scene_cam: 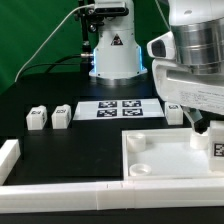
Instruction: Assemble one leg
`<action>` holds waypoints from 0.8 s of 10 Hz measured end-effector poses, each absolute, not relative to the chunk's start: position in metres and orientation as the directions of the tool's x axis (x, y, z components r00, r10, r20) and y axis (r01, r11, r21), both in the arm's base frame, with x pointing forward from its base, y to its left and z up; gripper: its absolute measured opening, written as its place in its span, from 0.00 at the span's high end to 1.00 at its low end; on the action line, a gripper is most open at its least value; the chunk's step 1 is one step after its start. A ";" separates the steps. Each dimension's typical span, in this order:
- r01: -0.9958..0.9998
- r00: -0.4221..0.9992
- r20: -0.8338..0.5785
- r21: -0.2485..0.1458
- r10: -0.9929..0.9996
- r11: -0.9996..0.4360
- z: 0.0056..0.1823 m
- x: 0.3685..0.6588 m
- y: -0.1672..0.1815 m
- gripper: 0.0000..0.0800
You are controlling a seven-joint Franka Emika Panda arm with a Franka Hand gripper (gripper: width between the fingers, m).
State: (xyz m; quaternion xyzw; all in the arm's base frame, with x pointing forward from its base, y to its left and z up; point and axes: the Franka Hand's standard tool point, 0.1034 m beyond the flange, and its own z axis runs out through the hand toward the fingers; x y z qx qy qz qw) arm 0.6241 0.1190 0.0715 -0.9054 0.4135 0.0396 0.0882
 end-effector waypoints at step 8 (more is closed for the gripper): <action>-0.390 0.921 -0.065 -0.144 -0.385 -0.909 0.073 0.632 0.112 0.43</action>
Offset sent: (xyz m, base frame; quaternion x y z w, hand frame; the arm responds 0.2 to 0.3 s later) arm 0.0177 0.0051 0.0087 -0.0139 -0.0029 -0.4380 0.8989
